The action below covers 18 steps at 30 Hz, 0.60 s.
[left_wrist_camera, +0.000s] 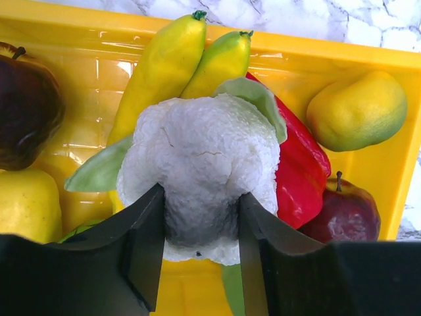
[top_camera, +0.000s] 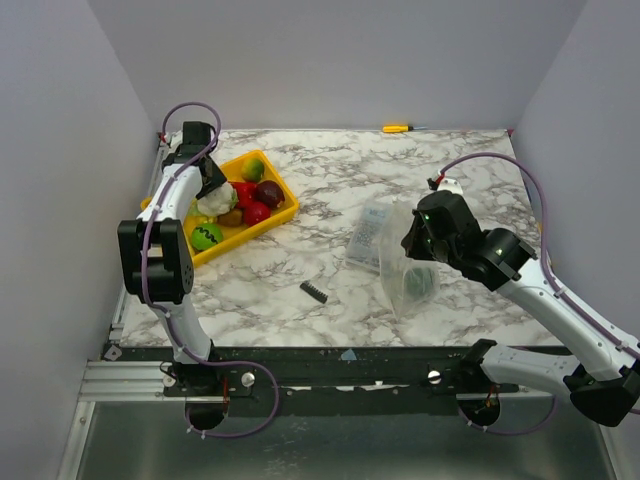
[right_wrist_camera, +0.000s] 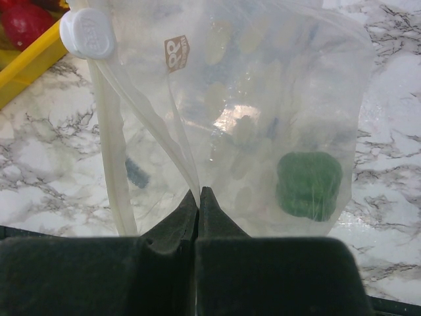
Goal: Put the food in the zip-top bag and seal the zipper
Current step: Pick up the fake vegetable from the bin.
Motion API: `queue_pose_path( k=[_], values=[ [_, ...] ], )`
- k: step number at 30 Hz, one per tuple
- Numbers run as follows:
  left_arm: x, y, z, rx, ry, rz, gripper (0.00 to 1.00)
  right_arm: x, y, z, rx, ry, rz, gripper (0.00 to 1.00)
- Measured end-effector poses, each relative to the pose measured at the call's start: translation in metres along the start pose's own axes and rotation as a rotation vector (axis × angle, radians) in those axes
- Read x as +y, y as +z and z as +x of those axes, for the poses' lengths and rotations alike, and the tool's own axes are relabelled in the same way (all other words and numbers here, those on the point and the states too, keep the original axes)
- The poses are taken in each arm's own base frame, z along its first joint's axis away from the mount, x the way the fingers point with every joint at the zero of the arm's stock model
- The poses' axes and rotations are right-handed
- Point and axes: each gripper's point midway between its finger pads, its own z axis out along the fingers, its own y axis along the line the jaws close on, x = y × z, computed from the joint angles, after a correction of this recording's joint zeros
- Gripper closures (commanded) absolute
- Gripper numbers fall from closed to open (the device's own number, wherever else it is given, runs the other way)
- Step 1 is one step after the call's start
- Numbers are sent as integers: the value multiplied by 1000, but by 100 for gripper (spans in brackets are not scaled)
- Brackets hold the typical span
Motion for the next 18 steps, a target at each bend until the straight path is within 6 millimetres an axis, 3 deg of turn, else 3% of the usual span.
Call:
queue_pose_path(
  k=[7,10,13,18],
  values=[
    [4,-10,3,1,8,3,86,-1,0,1,1,0,1,100],
    [6,-22,3,4,14,10,89,-1,1,2,3,5,4,100],
    [3,-46,-2,-2,14,52,93,-2,1,4,6,5,6,100],
    [-15,-111,-11,-34,11,247,99,-3,3,6,11,4,9,100]
  ],
)
